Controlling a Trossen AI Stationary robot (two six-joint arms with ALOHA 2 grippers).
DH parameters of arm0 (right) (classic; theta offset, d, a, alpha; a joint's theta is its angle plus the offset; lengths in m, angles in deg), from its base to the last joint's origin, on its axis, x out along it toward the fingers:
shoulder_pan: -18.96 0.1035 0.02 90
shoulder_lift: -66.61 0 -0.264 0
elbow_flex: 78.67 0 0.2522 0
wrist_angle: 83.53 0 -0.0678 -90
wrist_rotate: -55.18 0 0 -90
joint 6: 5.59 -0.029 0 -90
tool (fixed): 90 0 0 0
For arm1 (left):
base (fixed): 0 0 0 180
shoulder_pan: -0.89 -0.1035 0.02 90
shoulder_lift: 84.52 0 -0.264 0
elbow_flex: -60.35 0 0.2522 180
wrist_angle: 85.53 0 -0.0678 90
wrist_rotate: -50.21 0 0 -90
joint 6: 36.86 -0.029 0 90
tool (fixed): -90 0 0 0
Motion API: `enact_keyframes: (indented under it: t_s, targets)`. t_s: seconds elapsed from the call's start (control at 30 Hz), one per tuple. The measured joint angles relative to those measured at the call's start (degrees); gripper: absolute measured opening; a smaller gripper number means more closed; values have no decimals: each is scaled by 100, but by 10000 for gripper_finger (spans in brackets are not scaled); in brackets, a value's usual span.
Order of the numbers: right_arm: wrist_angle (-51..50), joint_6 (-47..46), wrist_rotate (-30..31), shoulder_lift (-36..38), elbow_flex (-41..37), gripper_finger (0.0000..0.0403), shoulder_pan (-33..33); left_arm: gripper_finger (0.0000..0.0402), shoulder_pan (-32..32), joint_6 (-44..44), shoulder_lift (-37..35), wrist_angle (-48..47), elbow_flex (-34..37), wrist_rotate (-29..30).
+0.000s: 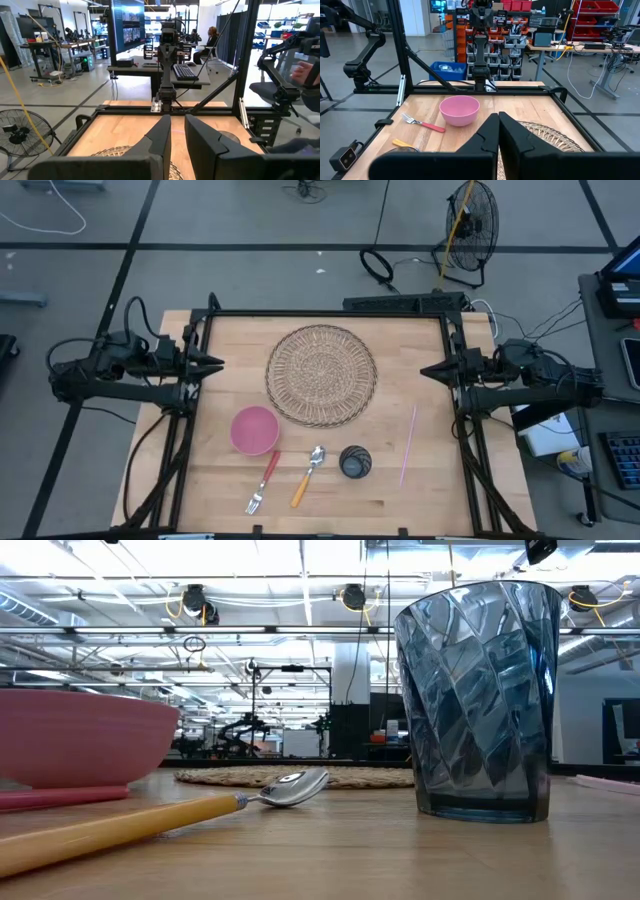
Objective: Pick & Place Utensil
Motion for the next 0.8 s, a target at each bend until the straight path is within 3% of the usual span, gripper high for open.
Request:
enact_keyframes:
  t_s: [0.43, 0.67, 0.73, 0.8]
  targets:
    - [741, -11, 0, -35, 2, 0, 2, 63, -2, 30, 0, 324, 2, 0]
    - [788, -553, -17, -79, -56, 0, 2, 63, -2, 0, -4, 623, 2, 27]
    - [768, -546, -17, -88, -177, 0, 2, 63, -4, -428, 50, 712, 2, 354]
    - [765, -406, -18, -136, -327, 0, 2, 63, -4, -295, 93, 508, 0, 666]
